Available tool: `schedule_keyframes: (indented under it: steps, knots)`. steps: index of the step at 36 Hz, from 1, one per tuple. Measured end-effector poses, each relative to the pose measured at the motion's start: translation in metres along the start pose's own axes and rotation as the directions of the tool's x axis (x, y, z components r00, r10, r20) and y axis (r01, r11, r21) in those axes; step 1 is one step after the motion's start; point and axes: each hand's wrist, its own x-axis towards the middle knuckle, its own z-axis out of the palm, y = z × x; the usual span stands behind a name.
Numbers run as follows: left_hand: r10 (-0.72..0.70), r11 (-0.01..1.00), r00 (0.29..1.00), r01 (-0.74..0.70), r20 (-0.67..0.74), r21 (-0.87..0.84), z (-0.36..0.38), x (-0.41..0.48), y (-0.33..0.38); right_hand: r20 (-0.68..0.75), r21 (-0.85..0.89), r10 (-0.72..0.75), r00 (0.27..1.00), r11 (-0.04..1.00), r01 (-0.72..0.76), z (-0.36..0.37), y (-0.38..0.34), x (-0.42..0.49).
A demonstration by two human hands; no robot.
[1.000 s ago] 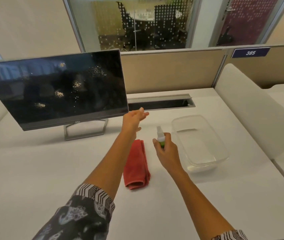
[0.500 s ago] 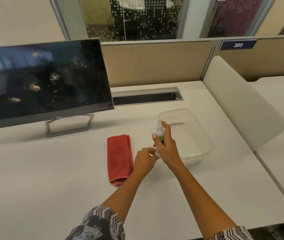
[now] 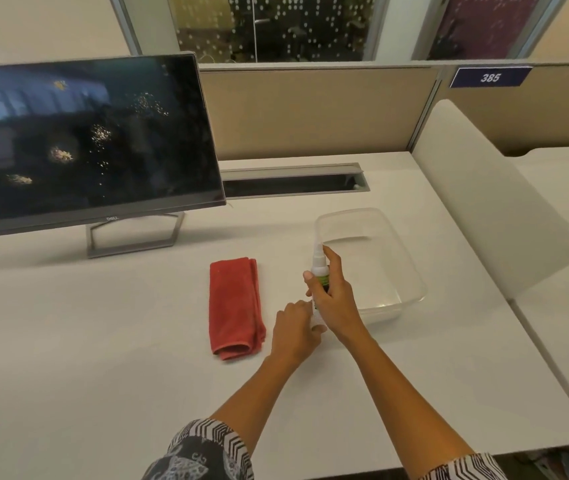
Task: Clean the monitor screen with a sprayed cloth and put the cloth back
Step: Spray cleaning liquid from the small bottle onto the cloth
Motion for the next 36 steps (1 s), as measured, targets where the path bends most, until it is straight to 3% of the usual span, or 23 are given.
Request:
schedule_keyframes:
  steps: [7, 12, 16, 24, 36]
  knots:
    - [-0.122, 0.868, 0.975, 0.015, -0.185, -0.496, -0.023, -0.002, -0.004, -0.016, 0.014, -0.017, 1.0, 1.0, 0.018, 0.004, -0.003, 0.003]
    - [-0.284, 0.719, 0.902, -0.024, -0.325, -0.695, -0.065, 0.004, -0.003, 0.014, 0.018, -0.036, 0.999, 0.999, 0.036, 0.015, -0.007, 0.007]
    - [-0.343, 0.667, 0.866, -0.047, -0.363, -0.743, -0.096, 0.011, -0.009, 0.053, 0.043, -0.045, 0.998, 0.998, 0.043, 0.027, -0.011, 0.007]
    - [-0.238, 0.583, 0.93, -0.094, -0.281, -0.807, -0.131, 0.014, -0.029, 0.144, 0.037, -0.059, 0.988, 0.998, 0.054, 0.066, -0.025, 0.002]
    - [-0.205, 0.552, 0.969, -0.003, -0.139, -0.834, -0.174, 0.008, -0.077, 0.146, 0.016, 0.012, 0.989, 1.0, -0.014, 0.12, -0.054, -0.009]
